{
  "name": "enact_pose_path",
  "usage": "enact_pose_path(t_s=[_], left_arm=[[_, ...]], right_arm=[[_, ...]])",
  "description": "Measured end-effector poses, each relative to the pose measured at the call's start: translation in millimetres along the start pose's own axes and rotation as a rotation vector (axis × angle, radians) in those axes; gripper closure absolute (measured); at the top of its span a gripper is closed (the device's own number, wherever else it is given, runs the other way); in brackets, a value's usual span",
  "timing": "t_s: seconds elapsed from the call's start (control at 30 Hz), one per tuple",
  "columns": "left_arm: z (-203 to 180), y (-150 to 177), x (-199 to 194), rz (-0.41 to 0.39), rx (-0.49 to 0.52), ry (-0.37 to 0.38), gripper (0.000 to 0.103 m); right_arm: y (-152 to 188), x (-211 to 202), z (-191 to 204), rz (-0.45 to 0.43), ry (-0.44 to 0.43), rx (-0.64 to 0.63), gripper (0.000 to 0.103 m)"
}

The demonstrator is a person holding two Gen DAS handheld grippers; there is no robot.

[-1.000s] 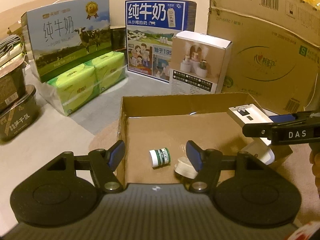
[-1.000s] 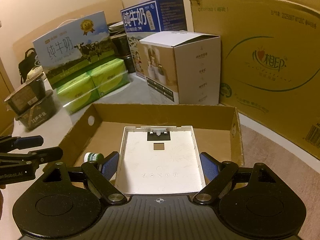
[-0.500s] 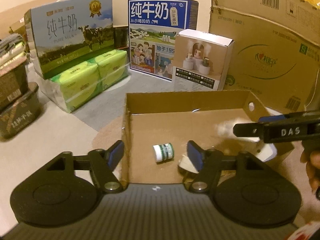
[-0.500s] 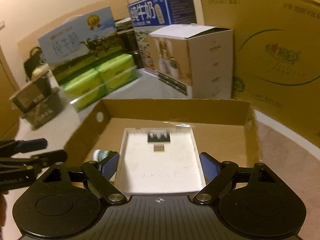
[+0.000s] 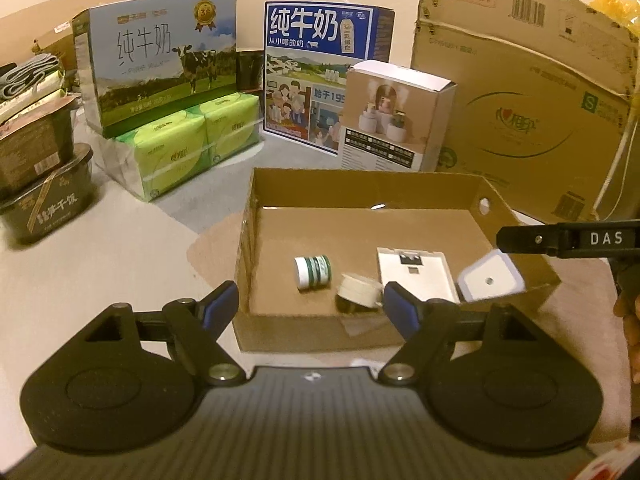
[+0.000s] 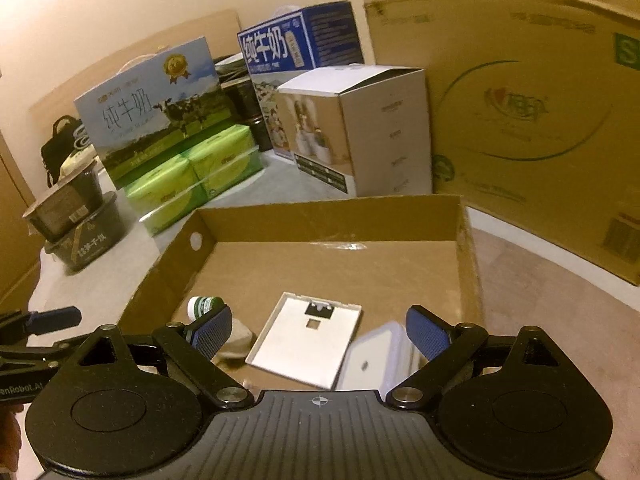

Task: Organize rigid objects
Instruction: 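Open the left gripper releasing the plug while the right releases the plate into the box, then move both grippers back toward the blue tissue pack and wire hooks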

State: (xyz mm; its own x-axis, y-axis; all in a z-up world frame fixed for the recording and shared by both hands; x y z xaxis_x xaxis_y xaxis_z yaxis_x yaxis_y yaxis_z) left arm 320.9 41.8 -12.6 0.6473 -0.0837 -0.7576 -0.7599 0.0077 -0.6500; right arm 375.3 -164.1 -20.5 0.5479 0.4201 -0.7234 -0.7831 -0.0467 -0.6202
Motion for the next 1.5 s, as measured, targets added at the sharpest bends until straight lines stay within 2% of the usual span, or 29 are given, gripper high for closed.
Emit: enact_pose_path(t_s=[0.5,0.9,1.2,1.5], left_arm=[[-12,58,-52,0.001,-0.067,0.011,0.024],[-12,99,-77,0.006,-0.116,-0.009,0.024],[-17,128,-88,0.013,-0.093,-0.024,0.024],[-29,152,-84,0.038,-0.04,-0.037,0.024]], right_arm=[[71,-62,12,-0.007,-0.017,0.044,0.01],[123,-93,19,-0.022,0.017,-0.007,0.01],[157,-104,14,-0.01,0.029,-0.011,0.01],[170,-107,8,-0.005,0.046,-0.015,0.01]])
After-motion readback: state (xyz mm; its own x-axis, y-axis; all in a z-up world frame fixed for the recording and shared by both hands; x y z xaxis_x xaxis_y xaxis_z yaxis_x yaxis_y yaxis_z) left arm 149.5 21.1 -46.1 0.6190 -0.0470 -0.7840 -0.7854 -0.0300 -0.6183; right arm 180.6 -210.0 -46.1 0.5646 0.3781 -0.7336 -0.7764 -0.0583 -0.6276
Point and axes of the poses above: each gripper's, at about its wrist camera, not at the fingertips, and x roughly the way its jaws point, z to its left, y to its underside, the point moved 8 cm from there along x, roughly the way its jaws point, and after that the axes turned 10 degrees about z, right-handed, at the moved point
